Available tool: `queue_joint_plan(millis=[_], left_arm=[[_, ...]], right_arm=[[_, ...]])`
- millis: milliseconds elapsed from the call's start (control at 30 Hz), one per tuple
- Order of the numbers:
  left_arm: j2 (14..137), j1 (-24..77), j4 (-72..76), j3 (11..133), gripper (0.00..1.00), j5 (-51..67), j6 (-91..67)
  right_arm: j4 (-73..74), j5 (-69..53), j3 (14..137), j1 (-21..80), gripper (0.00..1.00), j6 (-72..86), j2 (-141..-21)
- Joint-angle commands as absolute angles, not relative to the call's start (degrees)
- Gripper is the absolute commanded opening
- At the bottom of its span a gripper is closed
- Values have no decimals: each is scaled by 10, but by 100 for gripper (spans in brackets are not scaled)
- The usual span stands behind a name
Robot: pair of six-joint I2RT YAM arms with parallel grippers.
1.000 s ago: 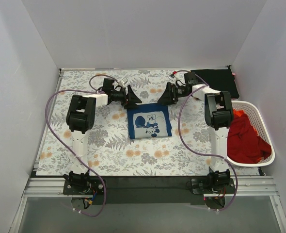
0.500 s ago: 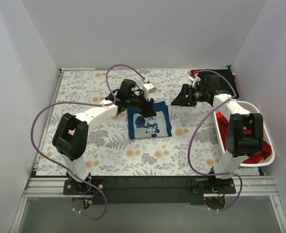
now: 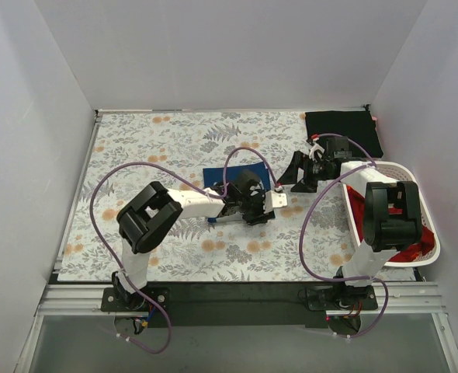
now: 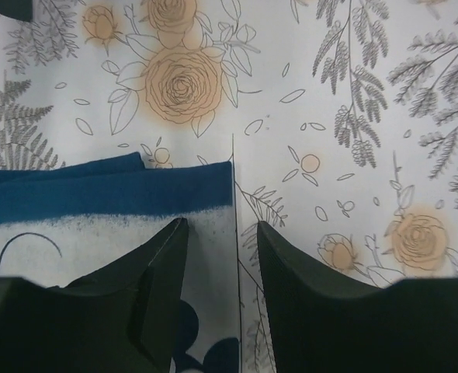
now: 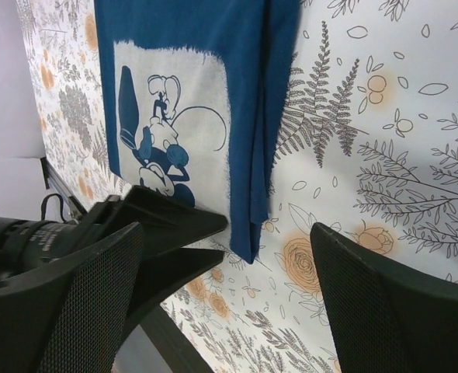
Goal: Fold and stack the t-shirts
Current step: Neatly place the folded tshirt to the corner
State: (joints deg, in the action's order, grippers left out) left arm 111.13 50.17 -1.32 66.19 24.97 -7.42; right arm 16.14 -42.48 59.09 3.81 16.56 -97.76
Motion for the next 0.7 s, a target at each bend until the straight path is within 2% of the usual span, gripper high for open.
queue_joint_plan(millis=[0,233,300,333,367,500,667], left_arm=[[1133,509,30,676,40,229,-19],[1161,517,29,689,38,237,-4],[1164,519,25,690,35,242,-4],[1165,519,22,688,32,244,-4],[1165,519,20,687,24,247,-3],[1150,519,12,679,9,259,-2],[1124,516,11,682,0,276,-21]], right_arm=[[151,-427,588,28,93,173,-954],[150,-435,576,18,93,169,-953],[149,-438,568,17,93,172,-951],[146,-440,563,17,92,174,-950],[141,-444,555,17,92,178,-951],[98,-466,526,17,92,214,-960],[8,-481,487,18,91,271,-983]])
